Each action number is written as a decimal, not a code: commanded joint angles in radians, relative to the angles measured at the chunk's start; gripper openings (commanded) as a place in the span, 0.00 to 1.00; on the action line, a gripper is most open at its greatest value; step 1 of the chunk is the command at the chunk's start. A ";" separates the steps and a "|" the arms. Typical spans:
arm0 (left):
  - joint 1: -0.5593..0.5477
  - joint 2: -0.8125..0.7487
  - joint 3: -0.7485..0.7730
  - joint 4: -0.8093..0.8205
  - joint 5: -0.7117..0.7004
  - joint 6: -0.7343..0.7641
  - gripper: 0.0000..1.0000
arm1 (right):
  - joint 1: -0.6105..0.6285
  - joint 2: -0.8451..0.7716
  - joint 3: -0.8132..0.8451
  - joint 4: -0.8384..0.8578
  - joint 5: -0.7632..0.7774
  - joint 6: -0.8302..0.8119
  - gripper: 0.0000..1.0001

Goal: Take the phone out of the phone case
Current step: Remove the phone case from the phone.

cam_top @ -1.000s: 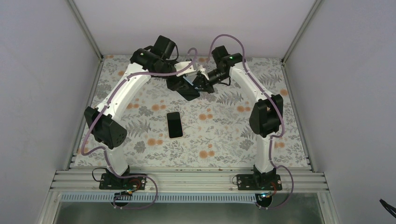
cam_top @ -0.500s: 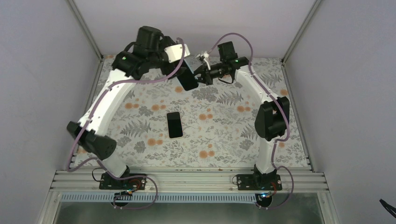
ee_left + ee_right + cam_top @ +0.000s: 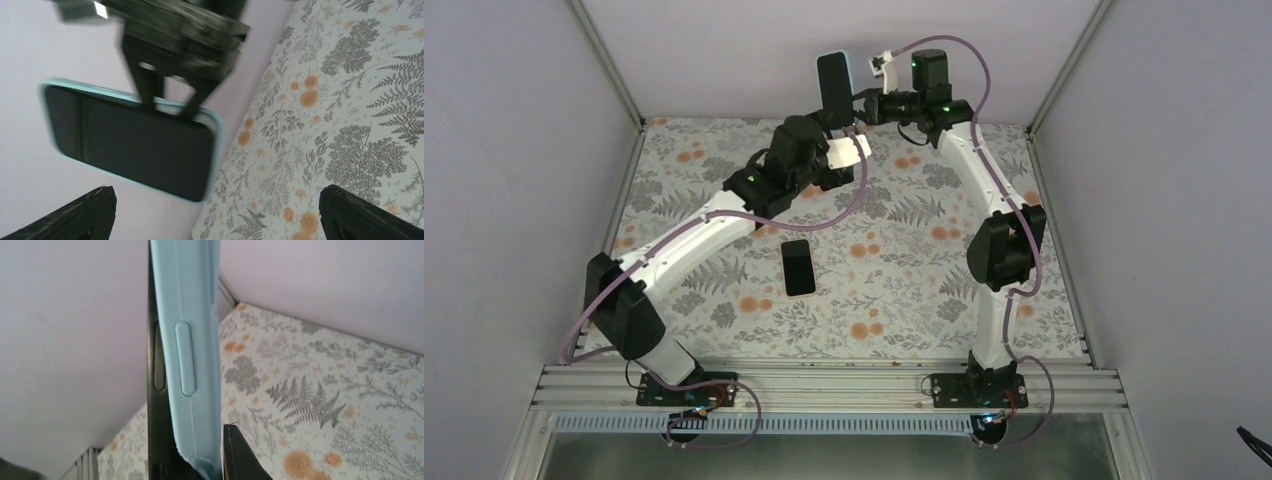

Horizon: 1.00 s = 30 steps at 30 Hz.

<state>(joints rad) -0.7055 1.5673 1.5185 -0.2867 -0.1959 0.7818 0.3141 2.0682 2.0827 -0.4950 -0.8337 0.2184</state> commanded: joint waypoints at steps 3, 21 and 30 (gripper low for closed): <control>-0.011 0.059 0.019 0.285 -0.063 -0.025 1.00 | 0.006 -0.026 0.077 0.136 0.069 0.185 0.03; 0.032 0.208 0.177 0.258 -0.036 -0.140 0.99 | 0.004 -0.074 0.015 0.185 0.079 0.179 0.03; 0.079 0.200 0.161 0.265 -0.028 -0.201 0.96 | 0.003 -0.078 0.002 0.185 0.071 0.170 0.03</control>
<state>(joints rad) -0.6571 1.7847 1.6585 -0.0357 -0.2344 0.6342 0.3138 2.0590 2.0953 -0.3885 -0.7464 0.3866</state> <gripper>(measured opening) 0.964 0.061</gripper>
